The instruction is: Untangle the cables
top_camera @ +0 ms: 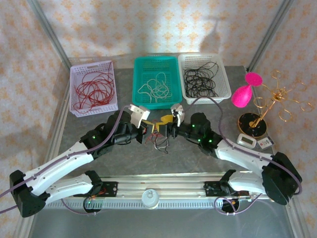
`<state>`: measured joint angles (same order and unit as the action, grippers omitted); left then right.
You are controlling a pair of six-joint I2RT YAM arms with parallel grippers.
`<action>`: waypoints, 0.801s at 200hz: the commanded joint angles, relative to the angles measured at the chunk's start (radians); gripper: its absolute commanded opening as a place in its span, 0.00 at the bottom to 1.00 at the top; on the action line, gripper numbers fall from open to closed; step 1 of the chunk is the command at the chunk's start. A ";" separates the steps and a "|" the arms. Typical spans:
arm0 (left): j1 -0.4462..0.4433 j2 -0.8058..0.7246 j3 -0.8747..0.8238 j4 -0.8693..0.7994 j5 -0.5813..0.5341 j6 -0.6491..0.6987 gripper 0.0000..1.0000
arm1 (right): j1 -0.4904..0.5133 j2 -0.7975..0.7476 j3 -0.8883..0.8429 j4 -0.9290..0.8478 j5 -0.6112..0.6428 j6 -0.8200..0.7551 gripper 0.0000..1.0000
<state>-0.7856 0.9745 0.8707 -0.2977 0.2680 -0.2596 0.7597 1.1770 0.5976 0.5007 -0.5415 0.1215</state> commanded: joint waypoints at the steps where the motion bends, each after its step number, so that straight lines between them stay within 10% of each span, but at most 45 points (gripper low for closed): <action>1: -0.009 -0.017 0.035 -0.004 0.029 0.017 0.00 | 0.007 0.038 0.037 0.074 0.106 0.003 0.51; 160: -0.010 -0.059 0.187 0.040 0.047 0.004 0.00 | 0.038 0.263 -0.095 0.167 0.283 0.064 0.41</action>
<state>-0.7856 0.9565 0.9787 -0.3107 0.3004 -0.2604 0.7959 1.3838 0.5270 0.6811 -0.3668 0.1642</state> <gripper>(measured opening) 0.041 0.414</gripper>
